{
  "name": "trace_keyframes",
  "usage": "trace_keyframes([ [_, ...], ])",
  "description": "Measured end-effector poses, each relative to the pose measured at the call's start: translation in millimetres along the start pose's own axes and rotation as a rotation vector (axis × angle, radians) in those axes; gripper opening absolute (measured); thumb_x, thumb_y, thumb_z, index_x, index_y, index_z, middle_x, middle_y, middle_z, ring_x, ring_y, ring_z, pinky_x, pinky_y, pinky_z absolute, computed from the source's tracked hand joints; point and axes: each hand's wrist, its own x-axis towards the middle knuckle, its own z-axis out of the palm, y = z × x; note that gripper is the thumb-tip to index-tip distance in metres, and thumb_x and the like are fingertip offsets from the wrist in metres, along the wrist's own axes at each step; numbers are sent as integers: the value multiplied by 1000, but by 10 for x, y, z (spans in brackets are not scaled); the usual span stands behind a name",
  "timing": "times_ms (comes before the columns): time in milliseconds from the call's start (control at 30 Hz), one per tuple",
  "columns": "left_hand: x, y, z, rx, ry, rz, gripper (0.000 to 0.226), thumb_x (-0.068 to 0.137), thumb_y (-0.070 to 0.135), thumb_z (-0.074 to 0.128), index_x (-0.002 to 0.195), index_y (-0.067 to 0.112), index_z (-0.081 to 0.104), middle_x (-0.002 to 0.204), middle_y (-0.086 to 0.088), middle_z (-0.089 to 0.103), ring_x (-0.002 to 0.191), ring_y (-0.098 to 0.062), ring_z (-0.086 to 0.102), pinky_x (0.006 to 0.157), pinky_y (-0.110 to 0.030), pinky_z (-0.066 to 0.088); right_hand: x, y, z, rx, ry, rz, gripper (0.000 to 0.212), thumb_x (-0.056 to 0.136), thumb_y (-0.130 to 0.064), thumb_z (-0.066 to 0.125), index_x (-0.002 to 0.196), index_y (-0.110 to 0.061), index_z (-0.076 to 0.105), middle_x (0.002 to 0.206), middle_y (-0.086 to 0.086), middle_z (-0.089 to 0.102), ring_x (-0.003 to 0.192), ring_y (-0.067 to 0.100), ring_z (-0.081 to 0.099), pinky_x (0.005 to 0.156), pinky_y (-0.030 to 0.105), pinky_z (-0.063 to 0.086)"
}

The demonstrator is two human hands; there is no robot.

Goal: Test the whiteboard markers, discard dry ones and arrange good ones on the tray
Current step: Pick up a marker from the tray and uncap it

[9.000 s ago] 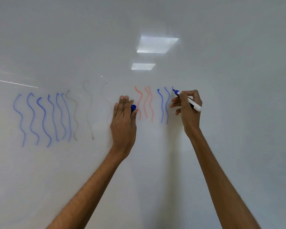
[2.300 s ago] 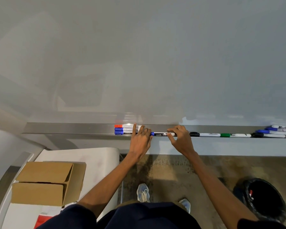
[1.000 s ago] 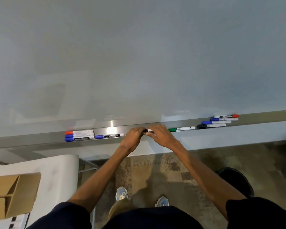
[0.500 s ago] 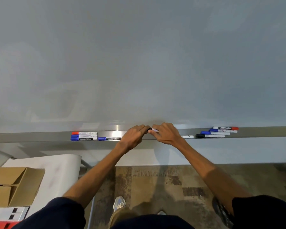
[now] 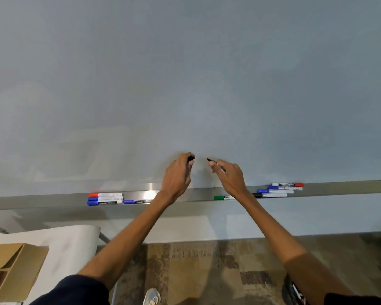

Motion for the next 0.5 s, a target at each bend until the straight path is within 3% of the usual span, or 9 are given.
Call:
trace_keyframes([
  [167, 484, 495, -190, -109, 187, 24, 23, 100, 33, 51, 114, 15, 48, 100, -4, 62, 82, -20, 59, 69, -30, 43, 310, -621, -474, 237, 185, -68, 42, 97, -58, 44, 98, -18, 55, 65, 2, 54, 53, 4, 44, 53, 21, 37],
  [300, 910, 844, -429, -177, 337, 36, 19, 99, 34, 53, 105, 16, 50, 68, 6, 55, 62, -17, 51, 59, -32, 41, 580, -1064, -892, 385, 272, -148, 16, 103, -34, 43, 115, -24, 43, 63, 3, 44, 53, 15, 38, 51, 34, 33],
  [433, 1288, 1169, -694, -258, 472, 78, 19, 102, 34, 47, 111, 19, 54, 71, 7, 57, 69, -10, 49, 76, -30, 44, 786, -1467, -1337, 386, 321, -284, 21, 106, -31, 40, 127, -34, 38, 70, 19, 43, 57, 31, 37, 50, 41, 36],
  [500, 1464, 1317, -824, -247, 522, 148, 24, 103, 33, 43, 118, 19, 55, 75, 7, 59, 78, -7, 51, 87, -29, 41, 864, -1655, -1532, 368, 347, -367, 23, 107, -31, 39, 129, -35, 43, 73, 12, 49, 61, 33, 45, 52, 39, 41],
])
